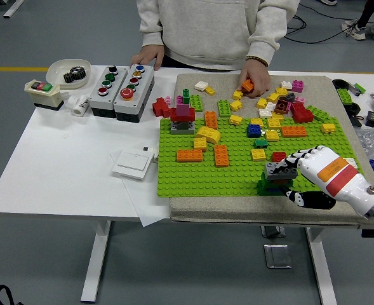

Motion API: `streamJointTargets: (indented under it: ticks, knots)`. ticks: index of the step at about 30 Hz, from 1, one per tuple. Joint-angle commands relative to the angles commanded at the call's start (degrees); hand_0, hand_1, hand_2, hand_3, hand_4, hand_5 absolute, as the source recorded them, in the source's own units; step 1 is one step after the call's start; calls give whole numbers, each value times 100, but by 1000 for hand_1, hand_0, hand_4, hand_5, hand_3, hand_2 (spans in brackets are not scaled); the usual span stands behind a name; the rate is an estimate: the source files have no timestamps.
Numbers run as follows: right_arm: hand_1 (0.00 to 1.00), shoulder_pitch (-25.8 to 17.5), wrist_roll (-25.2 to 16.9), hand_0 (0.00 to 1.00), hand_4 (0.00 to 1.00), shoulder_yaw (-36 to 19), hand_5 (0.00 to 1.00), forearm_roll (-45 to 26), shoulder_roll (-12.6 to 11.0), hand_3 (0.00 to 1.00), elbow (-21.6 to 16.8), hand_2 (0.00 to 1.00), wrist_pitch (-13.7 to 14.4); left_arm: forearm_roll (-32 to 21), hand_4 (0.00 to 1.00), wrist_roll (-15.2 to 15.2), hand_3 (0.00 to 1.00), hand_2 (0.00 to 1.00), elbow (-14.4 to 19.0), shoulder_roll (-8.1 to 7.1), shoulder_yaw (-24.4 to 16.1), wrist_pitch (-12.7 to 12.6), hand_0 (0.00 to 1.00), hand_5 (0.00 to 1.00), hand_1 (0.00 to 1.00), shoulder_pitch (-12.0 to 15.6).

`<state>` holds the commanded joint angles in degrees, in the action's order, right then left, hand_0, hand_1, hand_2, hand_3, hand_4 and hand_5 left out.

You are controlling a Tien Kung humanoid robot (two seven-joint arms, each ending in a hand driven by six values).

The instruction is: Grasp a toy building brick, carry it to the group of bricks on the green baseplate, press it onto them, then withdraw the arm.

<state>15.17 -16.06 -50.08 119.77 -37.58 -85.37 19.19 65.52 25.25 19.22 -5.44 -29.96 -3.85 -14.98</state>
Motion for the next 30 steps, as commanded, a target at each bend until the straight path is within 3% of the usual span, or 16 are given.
streamJointTargets:
  ticks: [30]
  knots:
    - [470, -30, 107, 357, 655, 50, 293, 72, 30, 623, 43, 537, -10, 57, 645, 7, 579, 725, 3, -2, -22, 21, 646, 639, 709, 21]
